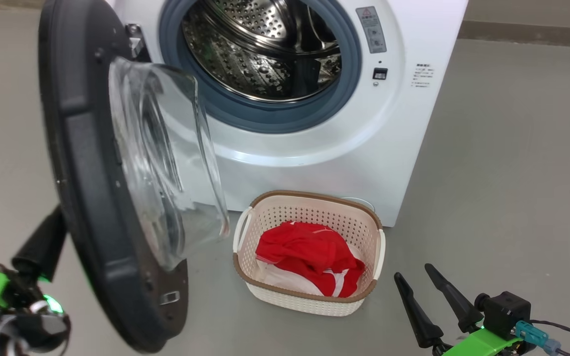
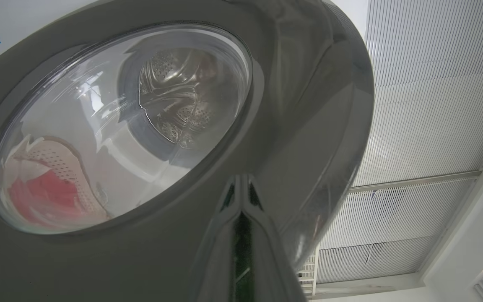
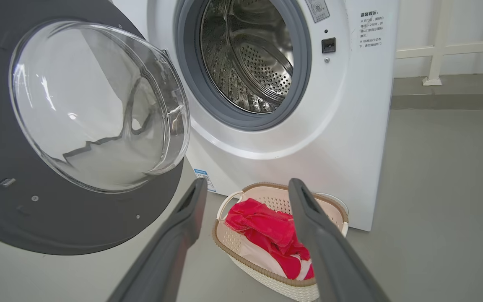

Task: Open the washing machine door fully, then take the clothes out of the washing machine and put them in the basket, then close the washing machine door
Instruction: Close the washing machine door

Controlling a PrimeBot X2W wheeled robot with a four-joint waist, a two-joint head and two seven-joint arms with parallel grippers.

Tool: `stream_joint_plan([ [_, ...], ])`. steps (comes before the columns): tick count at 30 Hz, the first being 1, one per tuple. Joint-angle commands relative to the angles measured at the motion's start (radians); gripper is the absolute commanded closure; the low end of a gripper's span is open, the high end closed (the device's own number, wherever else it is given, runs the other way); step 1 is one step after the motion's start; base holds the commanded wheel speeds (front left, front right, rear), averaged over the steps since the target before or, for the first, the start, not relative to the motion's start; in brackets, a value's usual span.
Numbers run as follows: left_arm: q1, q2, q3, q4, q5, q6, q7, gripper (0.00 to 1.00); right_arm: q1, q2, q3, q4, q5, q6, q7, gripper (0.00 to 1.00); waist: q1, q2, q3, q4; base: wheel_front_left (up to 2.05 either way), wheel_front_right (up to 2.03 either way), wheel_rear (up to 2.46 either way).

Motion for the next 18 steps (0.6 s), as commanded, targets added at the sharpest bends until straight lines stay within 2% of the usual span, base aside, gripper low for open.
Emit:
stream_joint_plan([
  [1,0.000,0.018,-0.010,-0.041,-0.023,0.009,-0.003,1.00,-0.021,-0.005,0.019,-0.021,0.009,0.003,-0.006,0.00,-0.0001,0.0000,0.005,-0.010,0.00,0.00,0.00],
  [11,0.045,0.018,-0.111,-0.081,-0.088,0.003,-0.091,1.00,-0.035,-0.008,0.023,-0.018,0.013,0.003,-0.006,0.00,-0.0001,0.0000,0.014,-0.061,0.00,0.00,0.00],
  [18,0.070,0.018,-0.149,-0.078,-0.110,-0.023,-0.119,1.00,-0.042,-0.006,0.025,-0.017,0.014,0.003,-0.006,0.00,-0.0001,0.0000,0.017,-0.096,0.00,0.00,0.00],
])
